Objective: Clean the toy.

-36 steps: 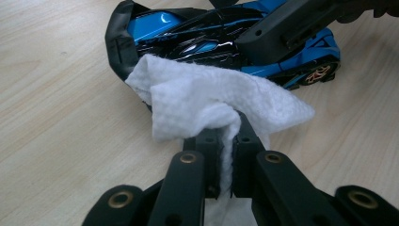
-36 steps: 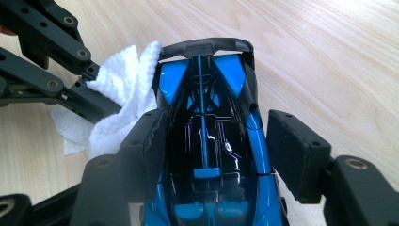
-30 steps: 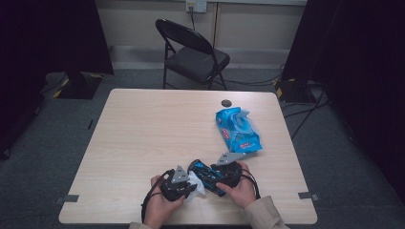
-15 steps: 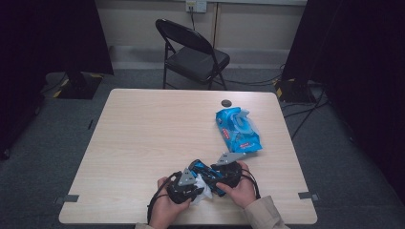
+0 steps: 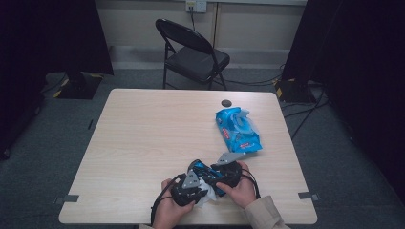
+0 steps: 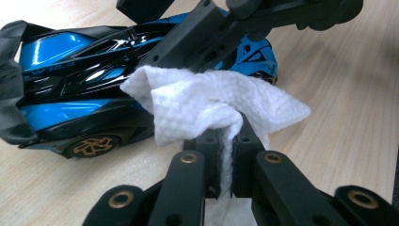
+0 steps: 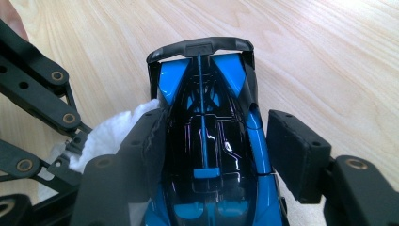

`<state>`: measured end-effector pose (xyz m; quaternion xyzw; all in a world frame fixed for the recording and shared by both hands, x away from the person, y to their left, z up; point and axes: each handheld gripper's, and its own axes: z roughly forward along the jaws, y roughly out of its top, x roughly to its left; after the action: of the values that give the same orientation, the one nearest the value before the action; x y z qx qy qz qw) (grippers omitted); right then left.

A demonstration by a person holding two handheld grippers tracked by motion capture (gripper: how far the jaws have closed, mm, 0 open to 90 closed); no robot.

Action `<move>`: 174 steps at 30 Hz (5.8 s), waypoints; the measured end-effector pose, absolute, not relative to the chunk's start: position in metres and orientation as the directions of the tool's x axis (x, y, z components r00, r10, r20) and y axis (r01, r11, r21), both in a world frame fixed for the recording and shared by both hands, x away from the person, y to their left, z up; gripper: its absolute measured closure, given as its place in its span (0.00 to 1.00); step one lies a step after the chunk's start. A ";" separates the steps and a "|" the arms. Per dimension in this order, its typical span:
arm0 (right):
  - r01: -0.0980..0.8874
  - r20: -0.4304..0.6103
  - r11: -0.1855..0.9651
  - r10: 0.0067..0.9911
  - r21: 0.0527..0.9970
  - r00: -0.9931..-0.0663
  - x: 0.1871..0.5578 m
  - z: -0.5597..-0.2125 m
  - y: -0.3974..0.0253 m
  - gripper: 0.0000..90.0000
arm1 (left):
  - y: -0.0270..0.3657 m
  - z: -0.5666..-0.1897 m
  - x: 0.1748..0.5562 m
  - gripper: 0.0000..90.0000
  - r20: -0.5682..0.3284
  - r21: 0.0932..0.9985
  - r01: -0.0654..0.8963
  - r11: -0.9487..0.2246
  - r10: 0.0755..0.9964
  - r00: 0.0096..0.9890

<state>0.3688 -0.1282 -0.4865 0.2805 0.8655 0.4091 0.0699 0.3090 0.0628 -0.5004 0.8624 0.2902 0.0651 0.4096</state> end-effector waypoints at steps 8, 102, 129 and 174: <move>0.428 0.109 0.507 0.543 0.748 -0.833 0.369 -0.487 -0.128 0.44 | 0.058 -0.501 0.306 0.95 -0.120 0.749 0.434 -0.501 0.541 0.832; 0.437 0.114 0.512 0.544 0.740 -0.831 0.370 -0.486 -0.128 0.44 | 0.153 -0.490 0.330 0.94 -0.036 0.742 0.554 -0.378 0.802 0.596; 0.437 0.115 0.514 0.543 0.738 -0.832 0.369 -0.486 -0.128 0.44 | 0.107 -0.497 0.330 0.94 -0.027 0.732 0.513 -0.448 0.734 0.678; 0.438 0.110 0.518 0.546 0.735 -0.831 0.369 -0.485 -0.127 0.44 | 0.066 -0.498 0.306 0.95 -0.101 0.730 0.475 -0.490 0.610 0.786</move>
<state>0.3691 -0.1271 -0.4850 0.2831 0.8686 0.4010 0.0675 0.3058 0.0658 -0.4976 0.8590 0.3160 0.0857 0.3936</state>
